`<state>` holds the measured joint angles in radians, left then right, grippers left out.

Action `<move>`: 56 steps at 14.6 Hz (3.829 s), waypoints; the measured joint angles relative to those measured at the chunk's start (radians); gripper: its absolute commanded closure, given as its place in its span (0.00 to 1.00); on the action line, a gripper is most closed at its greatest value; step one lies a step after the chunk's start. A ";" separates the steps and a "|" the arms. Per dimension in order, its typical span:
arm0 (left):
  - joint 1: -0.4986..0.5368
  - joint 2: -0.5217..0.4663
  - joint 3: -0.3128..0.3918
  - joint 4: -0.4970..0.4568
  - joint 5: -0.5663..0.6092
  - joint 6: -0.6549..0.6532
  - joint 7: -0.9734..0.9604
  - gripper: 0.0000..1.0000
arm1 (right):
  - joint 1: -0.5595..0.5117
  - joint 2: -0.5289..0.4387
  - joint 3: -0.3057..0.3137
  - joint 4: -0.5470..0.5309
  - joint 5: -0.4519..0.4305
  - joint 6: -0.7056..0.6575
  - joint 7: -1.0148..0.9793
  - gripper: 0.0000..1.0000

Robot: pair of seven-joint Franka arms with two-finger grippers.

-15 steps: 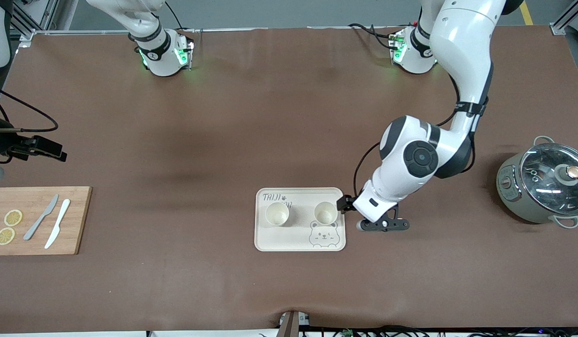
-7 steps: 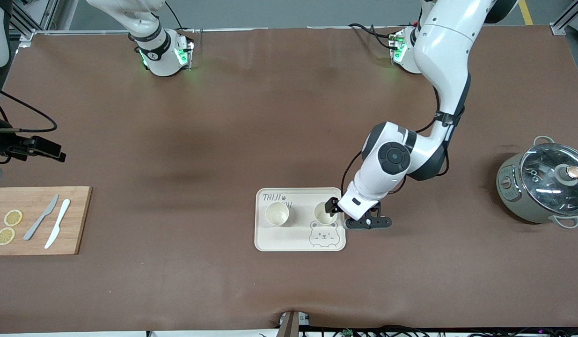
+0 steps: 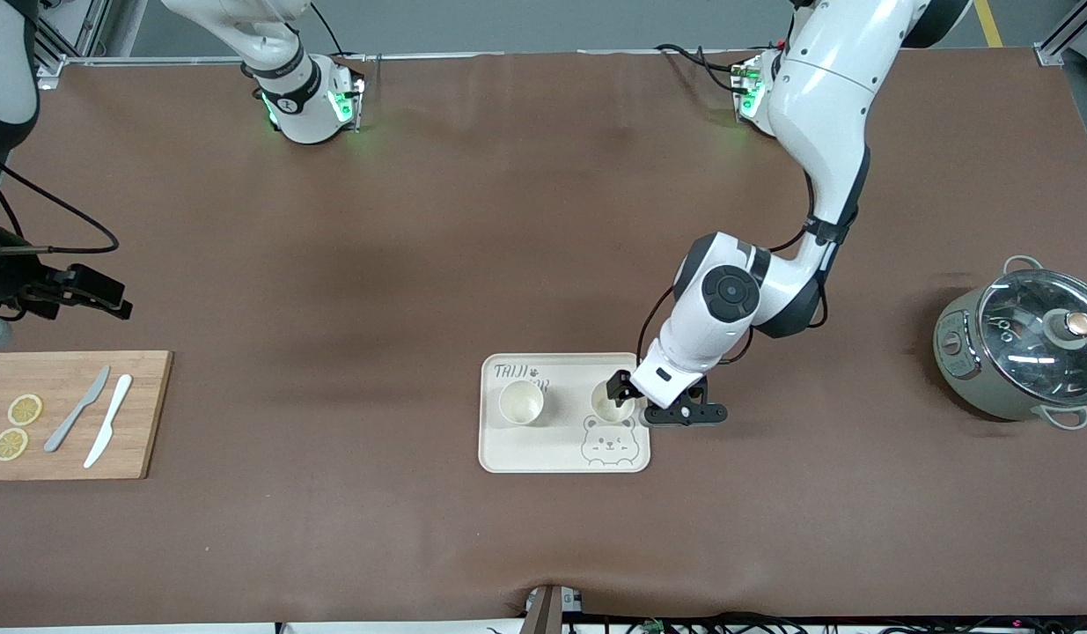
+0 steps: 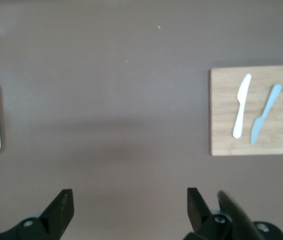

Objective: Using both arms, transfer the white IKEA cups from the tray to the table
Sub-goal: 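Grasp the cup with the left gripper while the right gripper reaches the other cup, then lift the cup toward the pot while the right gripper grasps the other cup, then lower the held cup onto the table beside the pot with the left gripper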

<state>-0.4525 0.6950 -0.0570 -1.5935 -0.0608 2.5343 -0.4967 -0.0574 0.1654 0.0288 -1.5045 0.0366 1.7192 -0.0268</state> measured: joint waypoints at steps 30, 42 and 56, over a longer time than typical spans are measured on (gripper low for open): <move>-0.061 0.053 0.028 0.004 0.141 0.048 -0.241 1.00 | 0.580 0.659 0.004 0.336 0.028 0.340 0.829 0.00; -0.023 -0.285 0.037 0.042 0.142 -0.491 -0.200 1.00 | 0.622 0.722 0.002 0.342 0.026 0.407 0.830 0.00; 0.257 -0.733 0.039 -0.307 -0.012 -0.639 0.340 1.00 | 0.627 0.780 -0.008 0.342 -0.022 0.487 0.831 0.00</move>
<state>-0.1955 -0.0380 -0.0181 -1.9001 -0.0729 1.8957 -0.1569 0.5701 0.9456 0.0208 -1.1625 0.0146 2.2059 0.8045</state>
